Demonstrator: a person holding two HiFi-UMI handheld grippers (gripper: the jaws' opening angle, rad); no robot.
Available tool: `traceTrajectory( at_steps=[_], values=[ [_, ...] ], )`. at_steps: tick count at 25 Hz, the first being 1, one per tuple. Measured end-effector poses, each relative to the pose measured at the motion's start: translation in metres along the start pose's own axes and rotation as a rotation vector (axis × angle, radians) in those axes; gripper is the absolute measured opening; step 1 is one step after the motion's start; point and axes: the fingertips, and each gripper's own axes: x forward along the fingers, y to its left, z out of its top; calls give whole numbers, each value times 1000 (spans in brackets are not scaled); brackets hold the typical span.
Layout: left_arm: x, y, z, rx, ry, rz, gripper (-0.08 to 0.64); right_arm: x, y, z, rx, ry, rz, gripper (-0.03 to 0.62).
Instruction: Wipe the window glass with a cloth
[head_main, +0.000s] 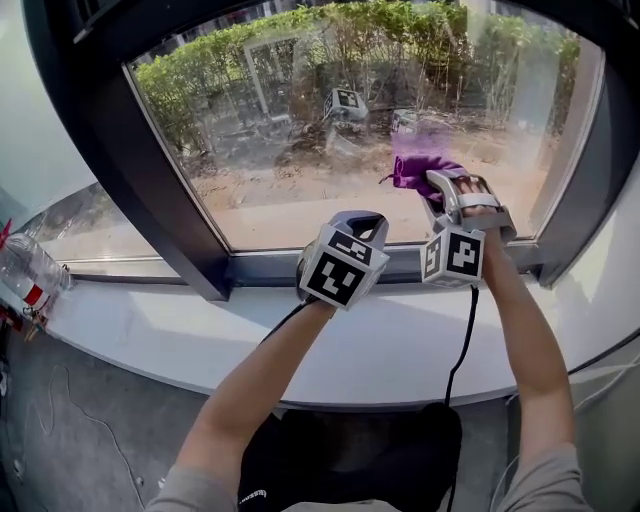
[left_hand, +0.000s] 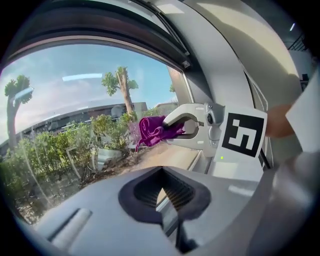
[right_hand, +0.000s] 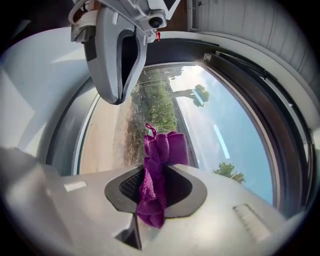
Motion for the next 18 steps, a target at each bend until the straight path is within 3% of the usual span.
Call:
traceTrajectory(
  at_steps=[10,18],
  values=[
    [14,-14,-50,-26,83,-24,0,10,119,-6,15,26,151,101],
    [12,-12,-68,-25,113,-31,1,15,215,-21,27,89,407,101]
  ],
)
